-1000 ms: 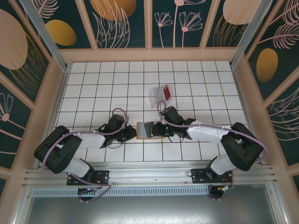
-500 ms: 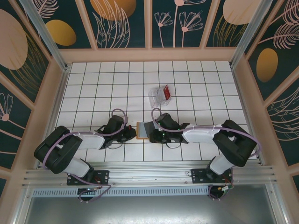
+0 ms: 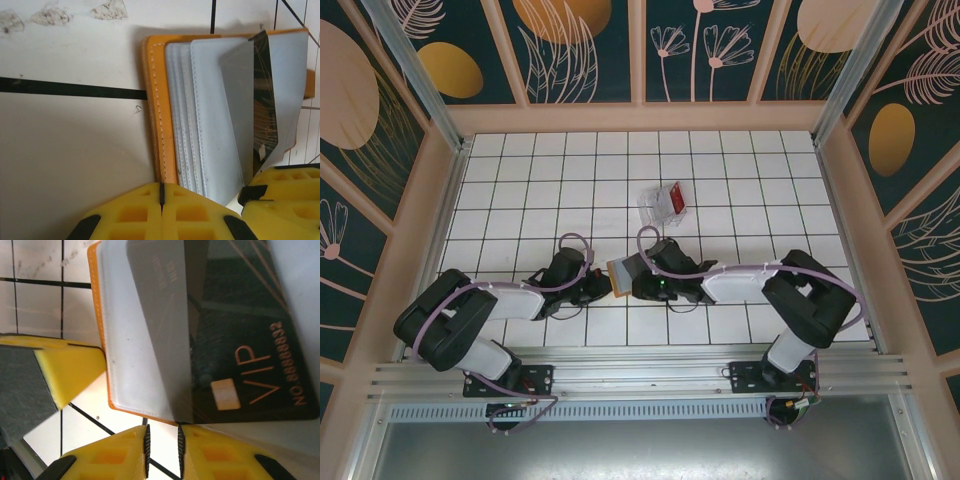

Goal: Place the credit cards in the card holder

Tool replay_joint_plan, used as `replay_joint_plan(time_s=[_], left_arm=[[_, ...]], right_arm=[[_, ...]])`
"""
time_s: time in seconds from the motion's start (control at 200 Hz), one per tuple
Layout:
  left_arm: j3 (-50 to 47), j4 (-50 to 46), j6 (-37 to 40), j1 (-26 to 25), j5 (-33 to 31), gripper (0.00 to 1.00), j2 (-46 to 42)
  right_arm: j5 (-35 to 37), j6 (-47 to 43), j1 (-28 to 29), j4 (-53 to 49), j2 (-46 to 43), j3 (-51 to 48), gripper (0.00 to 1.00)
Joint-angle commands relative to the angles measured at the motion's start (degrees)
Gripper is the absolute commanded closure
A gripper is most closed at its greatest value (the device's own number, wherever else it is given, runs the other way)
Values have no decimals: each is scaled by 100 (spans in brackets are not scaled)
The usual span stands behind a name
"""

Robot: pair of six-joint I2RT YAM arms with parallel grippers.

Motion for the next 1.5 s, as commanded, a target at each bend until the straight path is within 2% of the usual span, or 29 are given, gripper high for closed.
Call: replay_joint_plan(time_s=[0.0, 0.18, 0.34, 0.495, 0.686, 0.911, 1.216, 1.496], left_arm=[[-183, -476, 53, -123, 84, 93, 364], [-160, -656, 172, -124, -31, 94, 348], [15, -1050, 298, -123, -227, 94, 153], [259, -1482, 378, -124, -536, 90, -158], [404, -1697, 370, -123, -691, 79, -402], [373, -1426, 285, -123, -518, 74, -207], [414, -1118, 210, -123, -277, 74, 135], [328, -836, 105, -132, -176, 74, 328]], right_arm=[[31, -41, 28, 179, 220, 278, 75], [-34, -186, 2, 38, 191, 390, 75], [67, -395, -79, -552, -374, 439, 75], [172, -744, -638, -1024, -797, 452, 75], [38, -1215, -1143, -1337, -326, 814, 74], [-115, -1475, -1157, -1523, 55, 1060, 73], [-303, -1486, -1098, -1449, 451, 1156, 72], [-431, -1384, -854, -1451, 431, 1135, 72]])
